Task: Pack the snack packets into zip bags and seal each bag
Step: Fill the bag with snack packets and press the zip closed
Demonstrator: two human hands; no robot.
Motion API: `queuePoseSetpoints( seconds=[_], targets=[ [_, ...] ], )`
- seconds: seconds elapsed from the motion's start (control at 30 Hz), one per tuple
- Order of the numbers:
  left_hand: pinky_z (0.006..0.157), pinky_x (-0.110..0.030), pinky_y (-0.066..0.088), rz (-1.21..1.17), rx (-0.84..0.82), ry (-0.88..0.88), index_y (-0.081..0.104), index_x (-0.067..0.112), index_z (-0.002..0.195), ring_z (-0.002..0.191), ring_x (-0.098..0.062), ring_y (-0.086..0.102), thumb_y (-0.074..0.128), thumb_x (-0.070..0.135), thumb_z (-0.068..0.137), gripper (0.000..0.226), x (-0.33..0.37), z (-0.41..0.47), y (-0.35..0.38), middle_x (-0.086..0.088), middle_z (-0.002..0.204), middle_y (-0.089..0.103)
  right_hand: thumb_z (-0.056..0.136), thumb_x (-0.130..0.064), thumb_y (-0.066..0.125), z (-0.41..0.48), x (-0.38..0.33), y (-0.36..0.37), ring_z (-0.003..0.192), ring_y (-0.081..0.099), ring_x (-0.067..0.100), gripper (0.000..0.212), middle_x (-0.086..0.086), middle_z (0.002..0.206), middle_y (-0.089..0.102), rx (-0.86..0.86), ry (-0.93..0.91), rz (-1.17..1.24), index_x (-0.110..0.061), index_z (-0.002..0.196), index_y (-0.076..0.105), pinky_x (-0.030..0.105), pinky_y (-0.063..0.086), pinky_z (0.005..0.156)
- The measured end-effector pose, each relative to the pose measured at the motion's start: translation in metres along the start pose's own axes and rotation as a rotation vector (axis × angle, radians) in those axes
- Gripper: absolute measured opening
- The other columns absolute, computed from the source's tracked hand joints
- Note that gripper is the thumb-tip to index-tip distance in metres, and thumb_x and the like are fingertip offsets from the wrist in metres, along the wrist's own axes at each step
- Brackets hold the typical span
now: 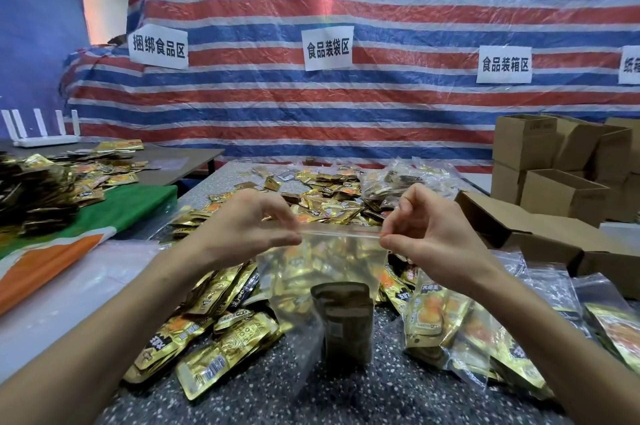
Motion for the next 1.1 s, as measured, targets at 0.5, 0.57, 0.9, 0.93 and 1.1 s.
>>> queuePoseSetpoints(
  seconds=[0.5,0.57,0.9,0.93,1.1],
  targets=[
    [0.074,-0.031,0.06,-0.163,0.032,-0.073,0.076,0.011,0.084,0.078,-0.013,0.07,0.079,0.024,0.073,0.018,-0.02,-0.019,-0.016,0.001,0.086,0.076,0.078,0.014,0.074,-0.002,0.007,-0.01,0.077,0.071,0.031,0.04,0.01,0.08,0.073,0.018,0.033,-0.002,-0.013,0.084,0.046,0.044,0.06,0.074],
    [0.075,-0.036,0.06,-0.158,0.06,-0.069,0.076,0.01,0.082,0.077,-0.017,0.069,0.078,0.023,0.074,0.015,-0.021,-0.022,-0.019,-0.003,0.083,0.075,0.078,0.013,0.075,-0.001,0.008,-0.01,0.078,0.071,0.032,0.039,0.011,0.081,0.073,0.018,0.037,0.01,-0.012,0.085,0.046,0.044,0.06,0.074],
    [0.076,-0.035,0.059,-0.28,0.053,-0.125,0.077,0.01,0.085,0.08,-0.025,0.072,0.082,0.027,0.067,0.026,-0.031,-0.028,-0.017,-0.006,0.085,0.077,0.078,0.015,0.074,0.001,0.013,-0.011,0.075,0.071,0.023,0.037,0.012,0.08,0.073,0.018,0.053,0.017,-0.009,0.087,0.047,0.038,0.06,0.075],
    [0.077,-0.034,0.059,-0.304,0.063,-0.138,0.077,0.008,0.086,0.082,-0.027,0.072,0.081,0.028,0.067,0.027,-0.034,-0.029,-0.018,-0.008,0.086,0.077,0.078,0.016,0.074,0.001,0.014,-0.011,0.075,0.071,0.023,0.037,0.013,0.081,0.072,0.019,0.056,0.014,-0.008,0.087,0.047,0.039,0.059,0.076],
    [0.082,-0.054,0.057,-0.347,0.145,-0.109,0.075,0.003,0.081,0.082,-0.036,0.07,0.078,0.022,0.071,0.022,-0.033,-0.031,-0.022,-0.013,0.082,0.074,0.079,0.014,0.072,0.003,0.012,-0.005,0.072,0.063,0.021,0.031,0.009,0.078,0.068,-0.029,0.06,-0.02,-0.008,0.092,0.054,0.046,0.056,0.074]
  ],
)
Point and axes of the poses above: each hand's wrist, its own z-axis towards the middle knuckle, its own y-axis out of the palm, x = y × z, the point moved 8 cm from there along z, towards the middle knuckle
